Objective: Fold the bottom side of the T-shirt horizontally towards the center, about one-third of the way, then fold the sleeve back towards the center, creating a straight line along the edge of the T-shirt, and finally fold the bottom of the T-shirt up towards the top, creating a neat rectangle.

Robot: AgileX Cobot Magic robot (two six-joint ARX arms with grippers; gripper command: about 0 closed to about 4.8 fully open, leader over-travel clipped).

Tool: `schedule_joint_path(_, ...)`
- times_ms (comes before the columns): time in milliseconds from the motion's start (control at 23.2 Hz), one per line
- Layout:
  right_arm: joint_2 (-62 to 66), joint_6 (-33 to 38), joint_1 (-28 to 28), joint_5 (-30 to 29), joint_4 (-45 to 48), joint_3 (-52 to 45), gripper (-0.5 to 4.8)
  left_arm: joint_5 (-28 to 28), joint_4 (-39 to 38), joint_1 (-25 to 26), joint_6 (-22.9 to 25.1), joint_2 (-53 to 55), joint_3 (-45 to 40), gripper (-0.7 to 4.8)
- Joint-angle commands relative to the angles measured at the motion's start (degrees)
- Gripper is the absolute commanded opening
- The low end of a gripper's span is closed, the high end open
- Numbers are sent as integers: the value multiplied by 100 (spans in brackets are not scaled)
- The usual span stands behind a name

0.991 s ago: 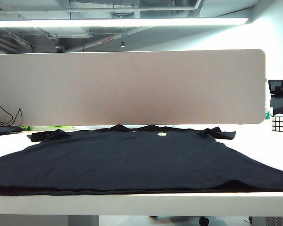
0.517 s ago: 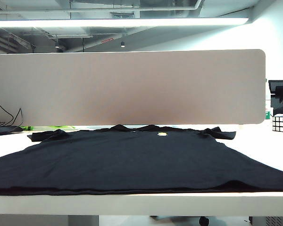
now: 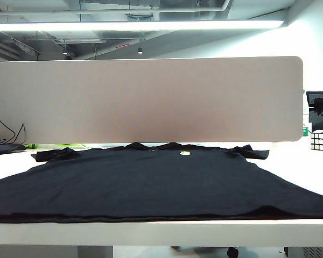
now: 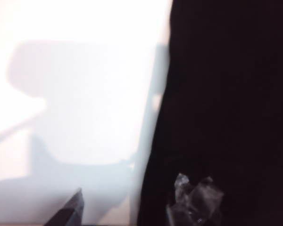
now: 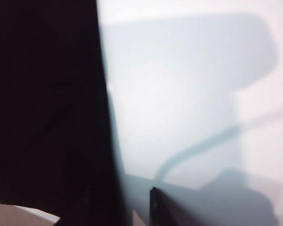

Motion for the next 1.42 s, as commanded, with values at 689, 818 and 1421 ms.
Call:
schedule_joint_path(689,15,28,129,50,-103,-15,221,391,77,-374,111,1032,11,220)
schedule_joint_path(818,83,72,315,-4,-98,-15,221,529,55,-651,109,1327,11,220)
schedule_joint_path(1421,610,247,726,-295,37,-15,3,452,50,-1034,55,1591,35,-5)
